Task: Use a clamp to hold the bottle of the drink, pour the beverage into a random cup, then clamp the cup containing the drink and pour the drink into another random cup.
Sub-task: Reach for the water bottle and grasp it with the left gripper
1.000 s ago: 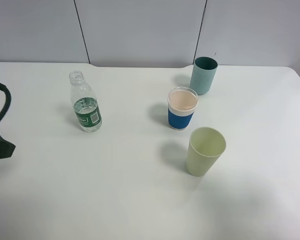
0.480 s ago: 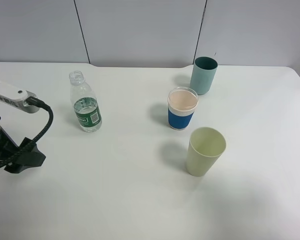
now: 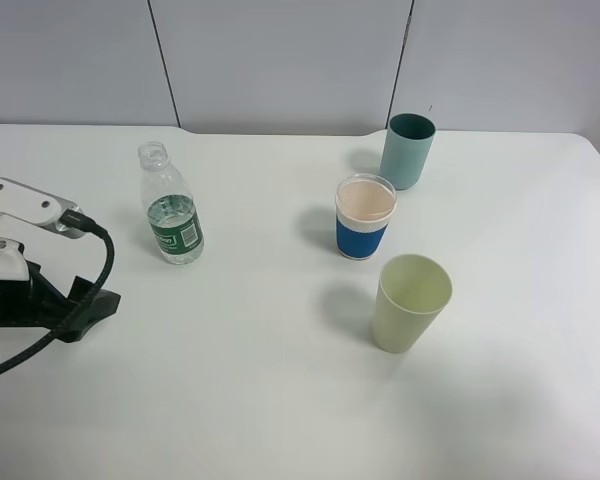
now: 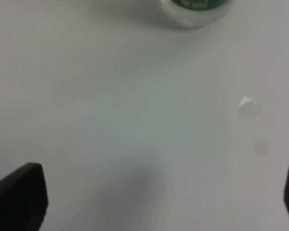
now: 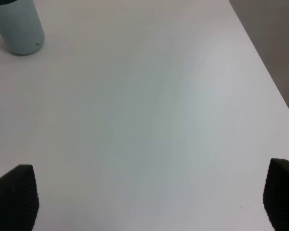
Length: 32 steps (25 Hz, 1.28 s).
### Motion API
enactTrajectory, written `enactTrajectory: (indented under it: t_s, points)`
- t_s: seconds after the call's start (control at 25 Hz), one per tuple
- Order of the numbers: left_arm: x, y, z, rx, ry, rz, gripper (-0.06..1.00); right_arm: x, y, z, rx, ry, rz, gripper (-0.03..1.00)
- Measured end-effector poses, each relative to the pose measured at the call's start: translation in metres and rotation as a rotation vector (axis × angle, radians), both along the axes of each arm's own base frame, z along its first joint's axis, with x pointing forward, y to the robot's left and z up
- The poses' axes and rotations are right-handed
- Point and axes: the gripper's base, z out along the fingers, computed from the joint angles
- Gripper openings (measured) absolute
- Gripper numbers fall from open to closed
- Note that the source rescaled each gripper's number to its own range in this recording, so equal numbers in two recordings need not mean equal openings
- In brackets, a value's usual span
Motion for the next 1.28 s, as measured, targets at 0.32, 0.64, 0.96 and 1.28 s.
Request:
enactTrajectory:
  t_s: [0.32, 0.64, 0.96, 1.28]
  points:
    - [0.005, -0.001, -0.016, -0.028, -0.156, -0.017, 1.0, 0.0, 0.0, 0.0, 0.0, 0.0, 0.0, 0.88]
    - [0.023, -0.011, -0.033, -0.048, -0.262, -0.073, 1.0, 0.0, 0.0, 0.0, 0.0, 0.0, 0.0, 0.88]
    - [0.037, -0.018, -0.053, -0.113, -0.319, -0.074, 1.0, 0.0, 0.0, 0.0, 0.0, 0.0, 0.0, 0.88]
    - [0.061, -0.03, -0.052, -0.137, -0.361, -0.128, 1.0, 0.0, 0.0, 0.0, 0.0, 0.0, 0.0, 0.88]
